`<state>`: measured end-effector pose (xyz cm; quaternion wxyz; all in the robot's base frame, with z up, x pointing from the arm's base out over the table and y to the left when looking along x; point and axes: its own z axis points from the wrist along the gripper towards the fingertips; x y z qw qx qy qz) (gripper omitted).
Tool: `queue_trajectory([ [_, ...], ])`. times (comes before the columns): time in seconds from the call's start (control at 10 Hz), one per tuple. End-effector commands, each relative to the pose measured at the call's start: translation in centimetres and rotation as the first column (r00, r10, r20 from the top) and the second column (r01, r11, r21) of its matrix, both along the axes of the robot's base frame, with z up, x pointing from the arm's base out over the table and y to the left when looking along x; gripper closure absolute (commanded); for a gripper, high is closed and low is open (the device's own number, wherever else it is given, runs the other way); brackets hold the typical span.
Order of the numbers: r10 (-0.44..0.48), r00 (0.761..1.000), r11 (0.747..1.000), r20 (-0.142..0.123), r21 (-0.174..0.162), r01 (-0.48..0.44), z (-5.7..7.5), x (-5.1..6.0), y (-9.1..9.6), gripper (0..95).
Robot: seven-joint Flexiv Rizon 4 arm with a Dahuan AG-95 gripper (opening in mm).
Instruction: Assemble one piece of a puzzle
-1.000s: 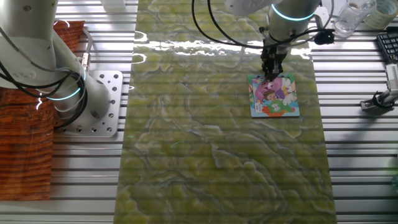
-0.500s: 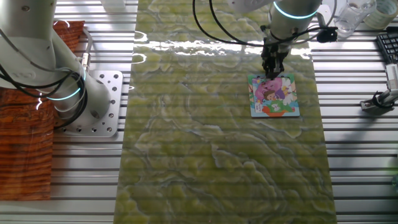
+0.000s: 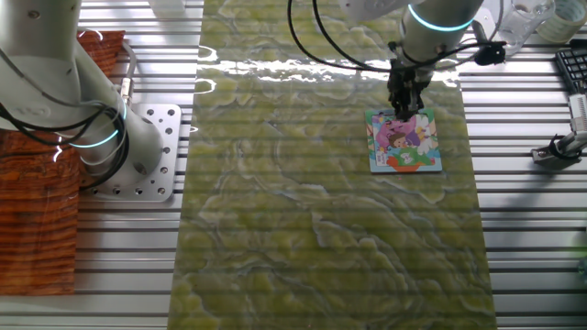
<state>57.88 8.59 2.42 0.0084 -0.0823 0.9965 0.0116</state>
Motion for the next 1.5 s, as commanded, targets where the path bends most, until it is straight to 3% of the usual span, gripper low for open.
queue_trajectory([
  [0.1, 0.016, 1.000, 1.000, 0.011, 0.003, -0.017, -0.52, 0.04, -0.16, 57.0],
  [0.3, 0.029, 1.000, 1.000, 0.012, 0.011, -0.029, -0.55, 0.05, -0.19, 57.0],
  [0.4, 0.032, 0.999, 0.999, 0.014, 0.011, -0.033, -0.57, 0.06, -0.22, 38.0],
  [1.5, 0.063, 0.998, 0.998, 0.017, 0.017, -0.064, -1.33, -0.25, -0.77, 38.0],
])
